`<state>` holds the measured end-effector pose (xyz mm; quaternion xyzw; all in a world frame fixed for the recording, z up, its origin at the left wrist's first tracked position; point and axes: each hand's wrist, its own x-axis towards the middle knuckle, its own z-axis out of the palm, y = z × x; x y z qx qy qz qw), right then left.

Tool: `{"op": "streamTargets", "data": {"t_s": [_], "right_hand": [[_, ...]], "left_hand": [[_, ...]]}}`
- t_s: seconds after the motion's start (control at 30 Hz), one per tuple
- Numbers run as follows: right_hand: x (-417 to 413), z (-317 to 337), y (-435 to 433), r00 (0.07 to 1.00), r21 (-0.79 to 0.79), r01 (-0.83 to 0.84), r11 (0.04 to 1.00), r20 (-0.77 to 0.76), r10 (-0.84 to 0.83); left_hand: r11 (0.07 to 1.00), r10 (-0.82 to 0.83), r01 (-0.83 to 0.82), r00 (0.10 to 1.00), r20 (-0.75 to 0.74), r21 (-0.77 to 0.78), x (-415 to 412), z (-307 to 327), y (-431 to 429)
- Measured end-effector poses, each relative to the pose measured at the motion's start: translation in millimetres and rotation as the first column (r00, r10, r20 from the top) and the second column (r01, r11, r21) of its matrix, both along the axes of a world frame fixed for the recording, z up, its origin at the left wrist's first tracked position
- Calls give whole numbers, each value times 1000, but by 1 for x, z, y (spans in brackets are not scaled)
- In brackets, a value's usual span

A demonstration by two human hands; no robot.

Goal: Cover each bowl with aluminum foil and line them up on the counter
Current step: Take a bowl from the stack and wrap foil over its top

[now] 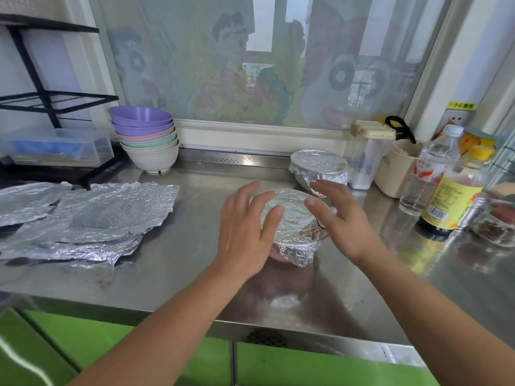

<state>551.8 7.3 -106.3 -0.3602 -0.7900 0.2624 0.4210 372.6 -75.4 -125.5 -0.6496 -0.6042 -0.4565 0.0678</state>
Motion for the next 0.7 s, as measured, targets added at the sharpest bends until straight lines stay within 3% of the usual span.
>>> {"op": "streamTargets", "data": {"t_s": [0.07,0.1,0.17,0.37,0.57,0.7], "right_hand": [[14,-6,-13,983,282,-185,941,39,181],[19,-12,-16,965,378,-261,888,112,236],[22,-24,-13,948,471,-308,827,219,229],[15,-24,-6,936,592,-318,741,321,145],[3,-23,-14,947,612,-277,740,303,103],[-10,-26,-20,960,594,-235,770,268,86]], "left_hand": [[977,-120,155,968,-221,149,-8,-3,-16],[964,-164,220,935,-314,151,-10,-6,-21],[956,-221,274,907,-359,105,-11,-12,-22],[939,-325,345,891,-318,8,-17,-10,-7],[926,-377,364,875,-303,-101,-24,2,-8],[939,-338,334,864,-373,-77,-26,3,-7]]}}
